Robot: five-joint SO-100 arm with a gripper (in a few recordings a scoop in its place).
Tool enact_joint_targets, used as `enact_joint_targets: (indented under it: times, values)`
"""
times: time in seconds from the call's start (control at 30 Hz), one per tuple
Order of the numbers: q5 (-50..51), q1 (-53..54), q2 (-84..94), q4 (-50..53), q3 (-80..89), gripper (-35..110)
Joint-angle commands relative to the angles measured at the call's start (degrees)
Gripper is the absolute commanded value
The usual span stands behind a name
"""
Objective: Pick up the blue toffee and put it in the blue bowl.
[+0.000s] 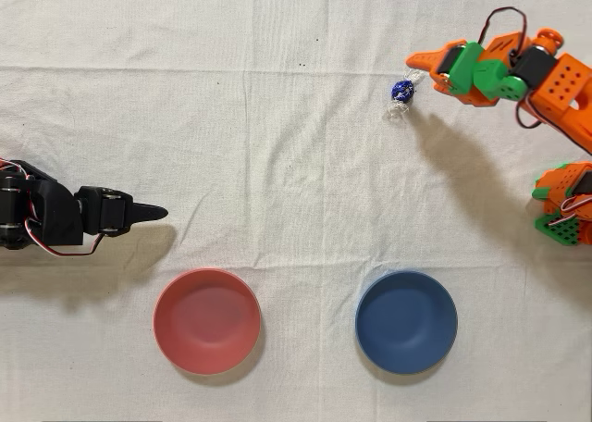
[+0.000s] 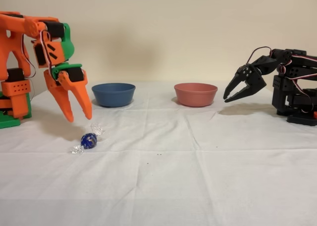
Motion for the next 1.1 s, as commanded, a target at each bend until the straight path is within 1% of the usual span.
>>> enact_joint_targets:
  times: [0.0, 0.7, 1.07]
  values:
    - [0.1, 0.0, 0.2, -0.4, -3.5, 37]
    - [1.2, -1.9, -13.4, -3.4, -9.4, 36]
    - [1.3, -2.6, -17.3, -4.6, -11.7, 37]
